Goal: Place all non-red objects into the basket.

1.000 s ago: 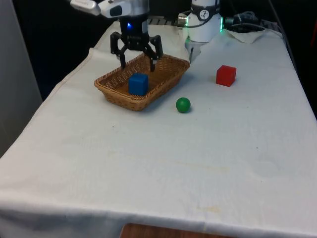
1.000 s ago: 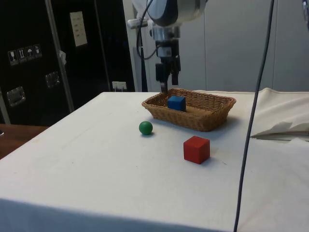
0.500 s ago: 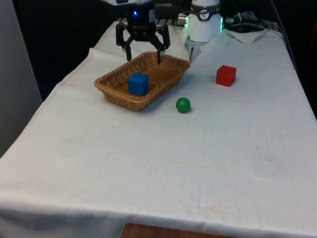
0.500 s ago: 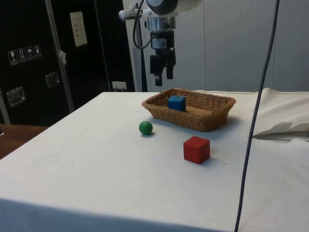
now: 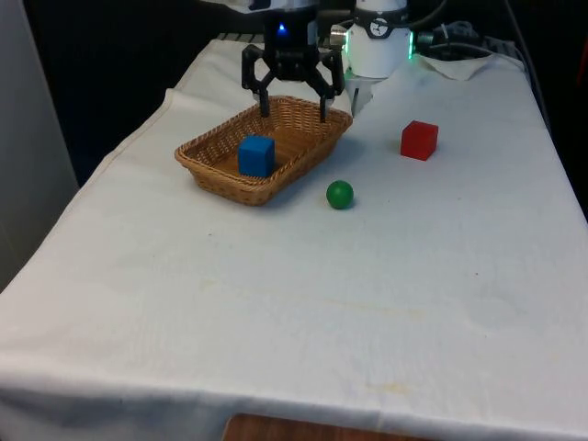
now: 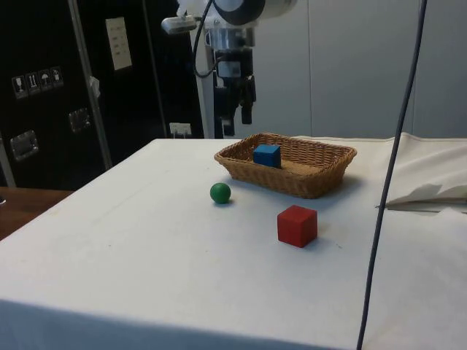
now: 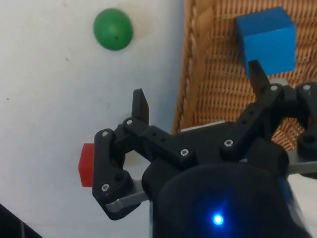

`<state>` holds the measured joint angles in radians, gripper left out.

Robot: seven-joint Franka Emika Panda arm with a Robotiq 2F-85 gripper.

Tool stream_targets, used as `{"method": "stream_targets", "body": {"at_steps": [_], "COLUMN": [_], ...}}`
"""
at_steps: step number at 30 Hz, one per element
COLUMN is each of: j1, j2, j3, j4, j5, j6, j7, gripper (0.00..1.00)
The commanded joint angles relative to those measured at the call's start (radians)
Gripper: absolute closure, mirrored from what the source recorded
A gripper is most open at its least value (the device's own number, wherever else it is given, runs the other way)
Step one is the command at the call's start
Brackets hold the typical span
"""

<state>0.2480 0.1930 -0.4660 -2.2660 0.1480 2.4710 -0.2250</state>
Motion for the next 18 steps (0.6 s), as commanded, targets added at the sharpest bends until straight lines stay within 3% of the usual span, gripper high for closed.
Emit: {"method": "stream_targets", "body": {"at_steps": [1,2,9,10,11,18], "j1": [0.002,0.013,0.019,0.010,0.019,0.021], "j2": [0.000,0.001,-0.001,0.000,-0.001,0.003], "j3": [0.006,0.006,0.055,0.062,0.059,0.097], "j4": [0.000,-0.002,-0.003,0.000,-0.003,-0.003], "j5": [-0.001,-0.020,-0.039,-0.022,-0.040,-0.030], "j6": [0.000,0.007,0.008,0.002,0.008,0.010], "j7": [0.007,0.034,0.096,0.078,0.100,0.128], "gripper": [0.00,0.00,0.00,0.00,0.00,0.00]}}
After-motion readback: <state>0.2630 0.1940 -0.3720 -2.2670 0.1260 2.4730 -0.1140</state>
